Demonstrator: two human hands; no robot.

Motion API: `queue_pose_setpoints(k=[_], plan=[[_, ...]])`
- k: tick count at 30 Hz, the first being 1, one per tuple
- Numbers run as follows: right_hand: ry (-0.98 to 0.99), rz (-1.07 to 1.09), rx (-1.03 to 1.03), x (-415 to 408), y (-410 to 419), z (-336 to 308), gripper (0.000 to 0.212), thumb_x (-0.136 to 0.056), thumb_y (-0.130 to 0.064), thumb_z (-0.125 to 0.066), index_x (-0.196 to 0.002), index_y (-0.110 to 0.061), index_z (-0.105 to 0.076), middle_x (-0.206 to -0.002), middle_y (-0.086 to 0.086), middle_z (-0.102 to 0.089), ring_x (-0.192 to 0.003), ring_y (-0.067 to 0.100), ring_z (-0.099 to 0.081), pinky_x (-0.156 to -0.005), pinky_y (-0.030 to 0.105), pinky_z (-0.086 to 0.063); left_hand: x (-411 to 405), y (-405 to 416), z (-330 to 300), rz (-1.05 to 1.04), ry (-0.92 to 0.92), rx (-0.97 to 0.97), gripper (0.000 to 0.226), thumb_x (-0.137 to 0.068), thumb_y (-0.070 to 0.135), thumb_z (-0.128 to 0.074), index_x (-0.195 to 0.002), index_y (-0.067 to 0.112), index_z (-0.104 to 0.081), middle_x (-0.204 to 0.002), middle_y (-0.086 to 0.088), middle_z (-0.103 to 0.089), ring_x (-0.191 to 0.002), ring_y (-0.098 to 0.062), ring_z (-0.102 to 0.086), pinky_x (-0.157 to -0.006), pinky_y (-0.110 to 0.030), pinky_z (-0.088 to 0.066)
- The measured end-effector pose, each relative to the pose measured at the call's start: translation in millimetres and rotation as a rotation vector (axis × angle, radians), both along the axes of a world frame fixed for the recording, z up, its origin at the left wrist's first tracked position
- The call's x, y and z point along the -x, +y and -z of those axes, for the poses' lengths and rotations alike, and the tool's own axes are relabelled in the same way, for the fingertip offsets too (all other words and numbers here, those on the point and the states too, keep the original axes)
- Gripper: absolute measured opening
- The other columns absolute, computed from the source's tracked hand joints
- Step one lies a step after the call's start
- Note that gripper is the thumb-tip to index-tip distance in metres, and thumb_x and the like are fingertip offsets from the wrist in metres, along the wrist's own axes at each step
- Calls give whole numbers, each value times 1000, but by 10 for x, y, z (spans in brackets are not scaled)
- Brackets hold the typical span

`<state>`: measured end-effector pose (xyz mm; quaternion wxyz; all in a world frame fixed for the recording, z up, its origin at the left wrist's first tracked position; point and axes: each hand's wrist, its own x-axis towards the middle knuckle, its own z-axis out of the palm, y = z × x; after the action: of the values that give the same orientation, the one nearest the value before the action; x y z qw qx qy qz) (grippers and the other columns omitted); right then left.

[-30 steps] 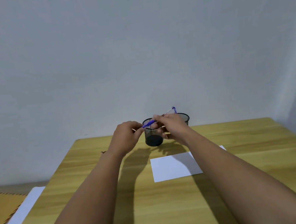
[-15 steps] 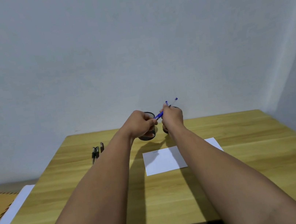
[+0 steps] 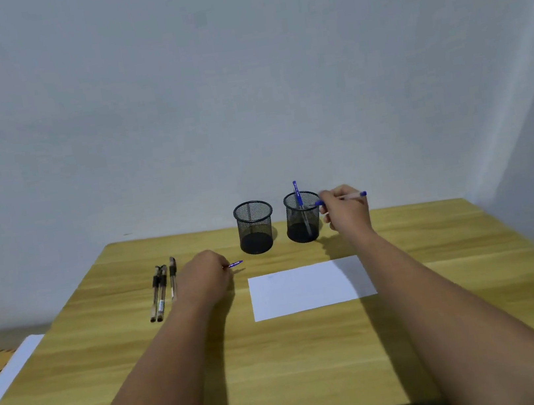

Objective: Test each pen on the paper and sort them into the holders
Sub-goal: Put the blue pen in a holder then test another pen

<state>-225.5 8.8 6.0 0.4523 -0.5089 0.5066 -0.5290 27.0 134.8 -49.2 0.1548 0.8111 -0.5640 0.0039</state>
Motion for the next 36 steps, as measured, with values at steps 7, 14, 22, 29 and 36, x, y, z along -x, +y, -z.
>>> queue_pose_setpoints(k=[7,14,22,29,36], plan=[[4,-240,-36,-171,329,540,24,-103,-12,-69,-90,7,-71,-73,13,-68,-46,11,-54,-45,21,-47,11,-51,269,18,-71,48,27,-99,33,-53,-110,23,-76,-108,-2,-59,-99,-26,-61,-66,-32,-42],[85,-357,18,-322,441,914,46,-101,-42,-71,-75,-5,-61,-64,12,-59,-63,26,-56,-60,42,-49,150,116,380,289,-179,233,40,-91,51,-54,-116,26,-72,-109,5,-64,-98,-19,-56,-66,-32,-49],[180,-350,40,-342,410,1028,41,-91,-50,-75,-67,-20,-64,-68,16,-69,-66,25,-65,-65,41,-54,169,288,546,372,-128,177,69,-82,79,-49,-127,30,-67,-132,12,-61,-123,-14,-51,-96,-39,-43],[116,-375,19,-345,367,1105,40,-99,-23,-75,-79,8,-60,-73,31,-67,-59,22,-62,-59,35,-52,166,327,612,338,-49,198,78,-79,84,-48,-134,32,-63,-140,15,-55,-133,-11,-43,-103,-39,-36],[157,-385,43,-358,342,1129,37,-98,-25,-76,-76,2,-64,-65,19,-68,-59,23,-61,-60,36,-52,177,318,606,325,-26,189,79,-77,84,-48,-136,33,-62,-142,13,-54,-134,-13,-42,-106,-42,-34]])
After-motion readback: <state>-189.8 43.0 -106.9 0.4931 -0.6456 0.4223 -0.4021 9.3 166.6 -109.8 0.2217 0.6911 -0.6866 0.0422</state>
